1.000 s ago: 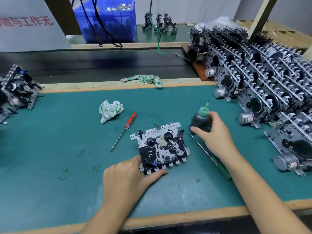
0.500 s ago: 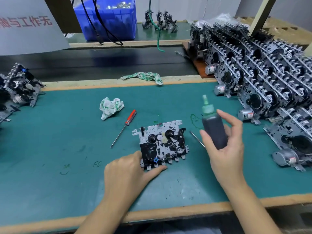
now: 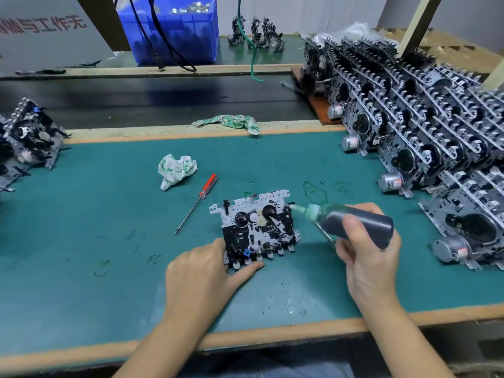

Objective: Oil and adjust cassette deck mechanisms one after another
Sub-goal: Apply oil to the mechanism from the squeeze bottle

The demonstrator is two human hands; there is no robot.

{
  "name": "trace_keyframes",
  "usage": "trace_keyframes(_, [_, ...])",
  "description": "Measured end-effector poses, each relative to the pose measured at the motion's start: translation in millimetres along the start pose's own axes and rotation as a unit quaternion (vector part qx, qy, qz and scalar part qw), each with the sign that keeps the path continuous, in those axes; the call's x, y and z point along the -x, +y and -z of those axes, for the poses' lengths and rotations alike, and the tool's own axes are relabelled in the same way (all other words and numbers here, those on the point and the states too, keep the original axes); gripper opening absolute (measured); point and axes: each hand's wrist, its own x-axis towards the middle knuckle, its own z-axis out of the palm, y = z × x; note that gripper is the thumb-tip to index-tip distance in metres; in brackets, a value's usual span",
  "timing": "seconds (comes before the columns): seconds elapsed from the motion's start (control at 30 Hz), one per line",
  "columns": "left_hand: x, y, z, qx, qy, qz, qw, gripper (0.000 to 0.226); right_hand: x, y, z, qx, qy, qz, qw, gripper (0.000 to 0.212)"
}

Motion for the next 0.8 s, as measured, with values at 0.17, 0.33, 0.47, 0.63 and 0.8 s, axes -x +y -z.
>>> trace_keyframes(0.17, [-0.6,0.4,-0.2,-0.001,0.001,-0.004,1.000,0.064,2.8,1.9,-1.9,0.062,0.002,-0.005,0.998,0.023])
trace_keyframes(0.33, [-0.3,-0.2,-0.8,0.001,-0.001,-0.002,1.000,0.065,4.3,3.2,0.2,0.124,0.004,0.005,0.992,0.030])
trace_keyframes(0.47, [-0.4,0.5,-0.2,0.000,-0.001,-0.002,1.000,0.064,5.6,2.9,0.3,0.130,-0.005,0.015,0.991,0.032])
trace_keyframes(0.63, [-0.1,0.4,0.0,-0.003,-0.008,0.004,1.000,0.064,5.8,2.8,0.4,0.134,-0.008,0.010,0.991,0.033])
trace_keyframes(0.8, [-0.2,1.6,1.2,0.002,-0.005,0.002,1.000,0.064,6.1,3.3,-0.4,0.146,-0.012,0.016,0.989,0.034])
